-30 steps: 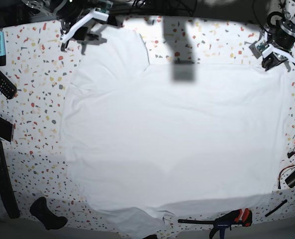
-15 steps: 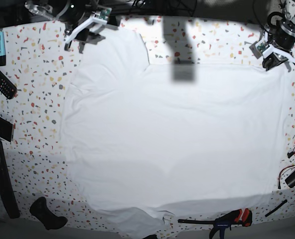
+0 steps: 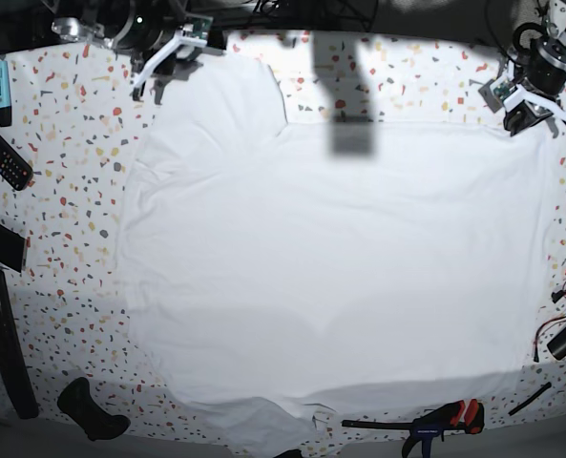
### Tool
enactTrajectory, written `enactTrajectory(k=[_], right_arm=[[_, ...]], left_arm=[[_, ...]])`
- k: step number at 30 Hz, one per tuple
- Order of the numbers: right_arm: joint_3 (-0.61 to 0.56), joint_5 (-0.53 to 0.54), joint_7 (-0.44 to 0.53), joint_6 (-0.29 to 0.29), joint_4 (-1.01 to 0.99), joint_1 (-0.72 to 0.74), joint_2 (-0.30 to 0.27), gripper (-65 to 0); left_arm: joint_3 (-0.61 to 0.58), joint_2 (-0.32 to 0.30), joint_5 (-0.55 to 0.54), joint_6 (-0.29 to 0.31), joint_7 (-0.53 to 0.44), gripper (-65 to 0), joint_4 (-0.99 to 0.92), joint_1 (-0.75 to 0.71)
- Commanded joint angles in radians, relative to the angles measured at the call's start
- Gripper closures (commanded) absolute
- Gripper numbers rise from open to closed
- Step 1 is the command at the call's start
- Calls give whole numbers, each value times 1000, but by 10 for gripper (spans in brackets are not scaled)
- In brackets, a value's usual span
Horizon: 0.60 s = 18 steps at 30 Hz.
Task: Fold the T-shirt properly
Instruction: 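Move both grippers down toward the shoulder corners of the T-shirt, then grasp the shirt's shoulder edges with both grippers and lift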
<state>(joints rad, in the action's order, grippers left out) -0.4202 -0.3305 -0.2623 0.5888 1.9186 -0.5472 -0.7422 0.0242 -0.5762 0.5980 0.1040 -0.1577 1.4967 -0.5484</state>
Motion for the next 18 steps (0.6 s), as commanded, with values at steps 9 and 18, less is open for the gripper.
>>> enactTrajectory(k=[9, 18], right_arm=[[-1, 88, -113, -31, 74, 6, 3, 0], [-1, 169, -244, -220, 288, 8, 3, 0]], left_arm=[[6, -18, -3, -17, -16, 0, 15, -3], [6, -18, -4, -18, 1, 0, 122, 2]])
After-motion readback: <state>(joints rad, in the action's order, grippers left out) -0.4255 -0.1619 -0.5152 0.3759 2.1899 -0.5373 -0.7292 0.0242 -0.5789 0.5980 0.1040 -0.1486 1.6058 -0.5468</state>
